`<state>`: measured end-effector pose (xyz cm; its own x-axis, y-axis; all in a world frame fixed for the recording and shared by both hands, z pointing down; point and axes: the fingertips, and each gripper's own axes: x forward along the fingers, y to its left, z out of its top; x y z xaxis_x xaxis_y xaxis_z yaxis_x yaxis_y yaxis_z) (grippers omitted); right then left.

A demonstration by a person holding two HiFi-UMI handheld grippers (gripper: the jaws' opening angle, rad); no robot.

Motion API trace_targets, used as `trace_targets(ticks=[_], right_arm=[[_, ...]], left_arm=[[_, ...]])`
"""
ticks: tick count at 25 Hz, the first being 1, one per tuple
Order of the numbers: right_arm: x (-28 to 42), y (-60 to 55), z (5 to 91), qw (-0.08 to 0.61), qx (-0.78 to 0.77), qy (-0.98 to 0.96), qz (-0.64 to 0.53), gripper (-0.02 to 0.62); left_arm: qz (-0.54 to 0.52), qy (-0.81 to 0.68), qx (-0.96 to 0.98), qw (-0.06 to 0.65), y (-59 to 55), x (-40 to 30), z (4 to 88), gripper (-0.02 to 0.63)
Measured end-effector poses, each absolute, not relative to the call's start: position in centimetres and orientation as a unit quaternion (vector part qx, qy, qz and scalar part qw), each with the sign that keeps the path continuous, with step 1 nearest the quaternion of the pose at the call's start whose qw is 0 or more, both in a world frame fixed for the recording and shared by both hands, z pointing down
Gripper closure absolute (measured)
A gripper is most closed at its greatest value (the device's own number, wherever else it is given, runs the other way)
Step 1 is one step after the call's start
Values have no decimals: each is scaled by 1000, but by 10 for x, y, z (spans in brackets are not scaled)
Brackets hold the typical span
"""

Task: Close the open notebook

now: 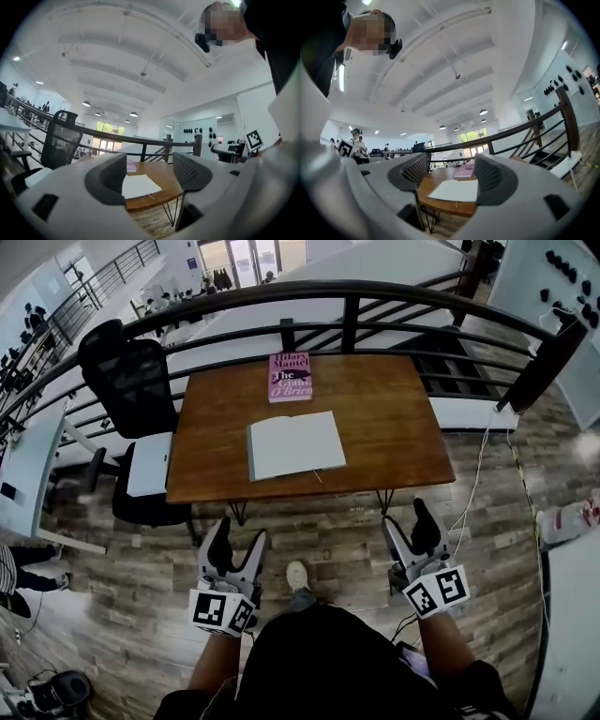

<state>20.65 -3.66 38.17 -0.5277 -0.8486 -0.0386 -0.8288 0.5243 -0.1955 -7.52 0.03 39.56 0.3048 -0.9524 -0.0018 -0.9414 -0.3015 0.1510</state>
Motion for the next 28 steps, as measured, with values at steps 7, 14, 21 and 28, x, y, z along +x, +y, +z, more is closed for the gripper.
trace_targets(ticks=[7, 14, 21, 28], right_arm=[[170, -89, 384, 58, -478, 874, -72, 272], [132, -122, 394, 60, -464, 879, -96, 293], [105, -134, 406, 40, -453, 884, -109, 302], [92, -152, 426, 8, -432, 894, -118, 318]], left_arm=[[-57, -585, 806, 70, -51, -100, 402, 304], [-67, -577, 812, 63, -89, -130, 404, 304], [-64, -581, 807, 80, -104, -152, 418, 304], [-40, -582, 805, 107, -109, -152, 444, 304]])
